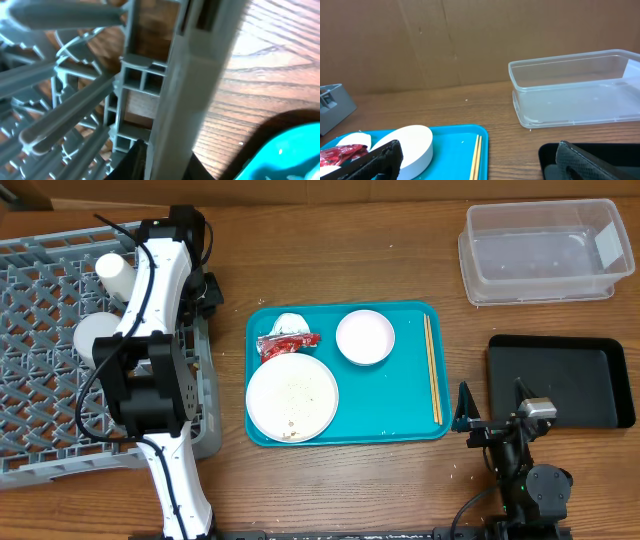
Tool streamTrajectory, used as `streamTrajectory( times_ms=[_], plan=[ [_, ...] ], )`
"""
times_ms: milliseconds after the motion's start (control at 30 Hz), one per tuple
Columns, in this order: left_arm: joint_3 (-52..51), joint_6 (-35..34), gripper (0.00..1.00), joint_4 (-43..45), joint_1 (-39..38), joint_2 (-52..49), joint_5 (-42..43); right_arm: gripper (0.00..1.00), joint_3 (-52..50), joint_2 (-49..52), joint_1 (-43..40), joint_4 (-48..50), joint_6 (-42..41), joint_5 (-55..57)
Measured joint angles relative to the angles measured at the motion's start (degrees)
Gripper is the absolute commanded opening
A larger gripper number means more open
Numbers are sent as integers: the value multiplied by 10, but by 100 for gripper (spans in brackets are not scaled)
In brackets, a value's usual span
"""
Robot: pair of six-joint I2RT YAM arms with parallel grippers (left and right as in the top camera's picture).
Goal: Sort waste into correct bins and load items into the dishwasher
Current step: 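Grip the rack's right edge with the left gripper and pull it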
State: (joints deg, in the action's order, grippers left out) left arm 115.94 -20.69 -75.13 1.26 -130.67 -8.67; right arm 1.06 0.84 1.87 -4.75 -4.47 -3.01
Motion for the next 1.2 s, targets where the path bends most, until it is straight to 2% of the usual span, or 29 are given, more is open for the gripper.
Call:
streamTrajectory(
  times_ms=[67,367,800,1200],
  plan=[
    [-1,14,4,9,0,0,3,100,0,0,0,0,0,0],
    [-1,49,4,16,0,0,3,100,0,0,0,0,0,0],
    [-1,161,4,11,3,0,5,100,0,0,0,0,0,0],
    [-9,218,4,7,3,5,11,100,0,0,0,0,0,0]
  ],
)
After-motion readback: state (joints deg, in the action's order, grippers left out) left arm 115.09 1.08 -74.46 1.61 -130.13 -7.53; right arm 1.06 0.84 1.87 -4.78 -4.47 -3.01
